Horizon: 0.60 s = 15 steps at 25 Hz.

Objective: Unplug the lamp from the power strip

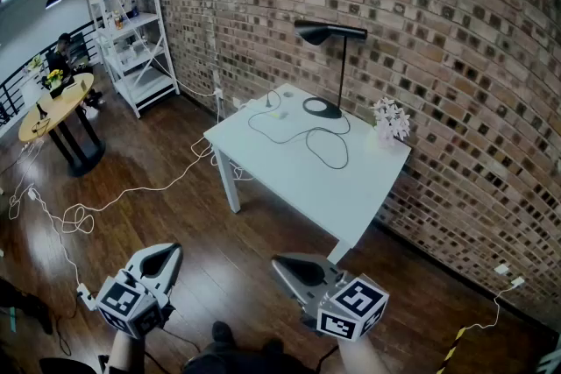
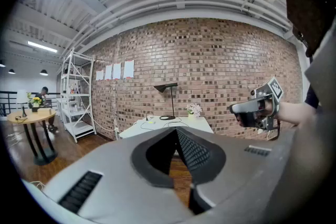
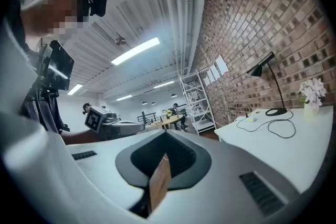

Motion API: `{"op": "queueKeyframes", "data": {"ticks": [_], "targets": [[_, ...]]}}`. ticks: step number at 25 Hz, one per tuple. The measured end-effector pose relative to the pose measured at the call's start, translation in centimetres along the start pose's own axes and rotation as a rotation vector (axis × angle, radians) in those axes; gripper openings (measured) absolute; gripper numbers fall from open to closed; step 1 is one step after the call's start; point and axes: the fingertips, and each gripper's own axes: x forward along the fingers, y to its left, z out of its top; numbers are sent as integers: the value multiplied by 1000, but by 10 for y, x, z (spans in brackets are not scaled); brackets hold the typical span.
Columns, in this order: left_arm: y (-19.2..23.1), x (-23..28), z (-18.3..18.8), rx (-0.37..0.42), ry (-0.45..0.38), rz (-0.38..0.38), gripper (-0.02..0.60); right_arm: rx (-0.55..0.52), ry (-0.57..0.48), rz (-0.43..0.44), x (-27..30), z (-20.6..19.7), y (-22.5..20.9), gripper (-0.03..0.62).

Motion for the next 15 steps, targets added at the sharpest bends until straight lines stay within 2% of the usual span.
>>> {"op": "queueKeyframes", "data": {"ticks": [5,15], "targets": [[27,-9,9,5,-24,1,-2,16,2,-17,17,1,5,6],[94,-19,-6,-34,-34,17,-2,12,60,-12,81,-8,24,5]]}}
